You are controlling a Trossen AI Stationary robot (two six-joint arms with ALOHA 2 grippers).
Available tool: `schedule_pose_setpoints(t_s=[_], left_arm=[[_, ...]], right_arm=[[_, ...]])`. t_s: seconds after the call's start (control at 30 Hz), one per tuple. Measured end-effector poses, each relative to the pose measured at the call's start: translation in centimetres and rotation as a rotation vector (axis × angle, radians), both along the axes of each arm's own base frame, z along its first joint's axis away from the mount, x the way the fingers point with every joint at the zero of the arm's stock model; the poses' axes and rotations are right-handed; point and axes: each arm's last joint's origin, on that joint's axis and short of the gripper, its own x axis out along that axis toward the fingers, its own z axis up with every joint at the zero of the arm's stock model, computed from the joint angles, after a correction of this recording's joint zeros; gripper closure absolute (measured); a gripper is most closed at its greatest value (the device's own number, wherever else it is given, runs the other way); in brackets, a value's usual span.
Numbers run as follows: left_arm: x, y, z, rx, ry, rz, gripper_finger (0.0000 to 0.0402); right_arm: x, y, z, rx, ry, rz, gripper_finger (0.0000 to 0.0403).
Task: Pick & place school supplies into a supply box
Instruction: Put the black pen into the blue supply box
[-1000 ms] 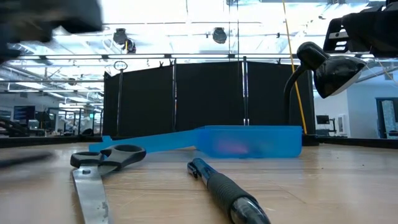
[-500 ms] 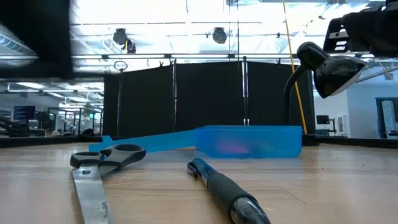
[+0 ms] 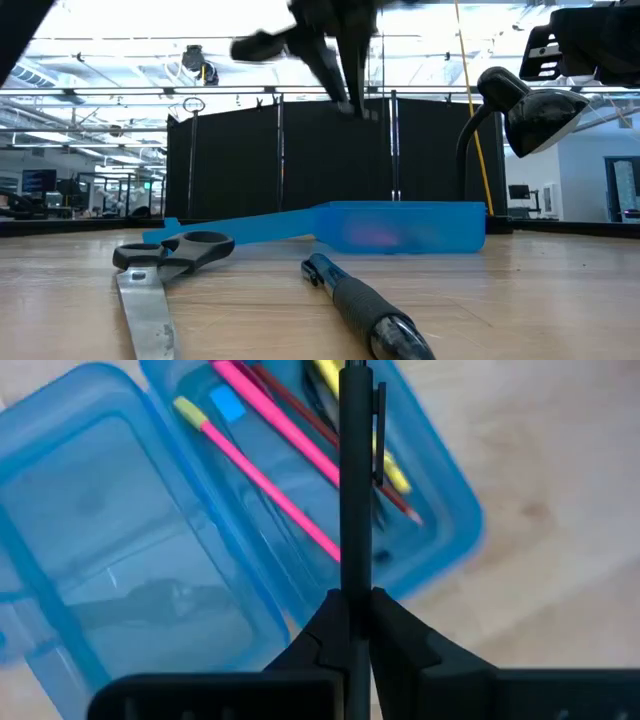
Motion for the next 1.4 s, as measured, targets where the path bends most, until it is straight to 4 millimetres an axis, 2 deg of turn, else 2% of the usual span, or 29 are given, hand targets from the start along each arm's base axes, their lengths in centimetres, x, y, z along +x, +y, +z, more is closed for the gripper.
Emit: schedule_pose_setpoints(t_s=[0.17,0.3,0.5,0.73,0.93,1.3,1.4], left_arm=[[1.5,5.7,-0.4,-0.041,-0.001,0.045,0.0381],[1.6,7.9,-2.1,-0.079,0.037,0.077,0.0381],[1.8,8.4,-5.6,-0.099,0.010,0.148,0.0381],[1.7,9.5,-7.8,-0.138,-0.008,0.199,0.0380],[1.1,10.4,-9.0,-0.172,0.026,0.263,0.0380],[1.4,11.0,-9.2,-0.141,-0.016,0.283,0.0379],[1.4,11.0,-9.2,-0.138,-0.016,0.263,0.0365]], right_arm=[[0.0,0.0,0.0,0.004,0.006,0.001,0.0403],[0.0,0.0,-0.2,-0.005,0.016,0.001,0.0403],[0.0,0.0,-0.2,-0.020,0.009,-0.001,0.0403],[0.0,0.0,0.0,-0.013,-0.008,-0.001,0.0403],[0.0,0.0,0.1,-0.017,-0.018,-0.002,0.0403],[0.0,0.0,0.2,-0.017,-0.030,-0.003,0.0403],[0.0,0.0,0.2,-0.017,-0.030,-0.003,0.0403]])
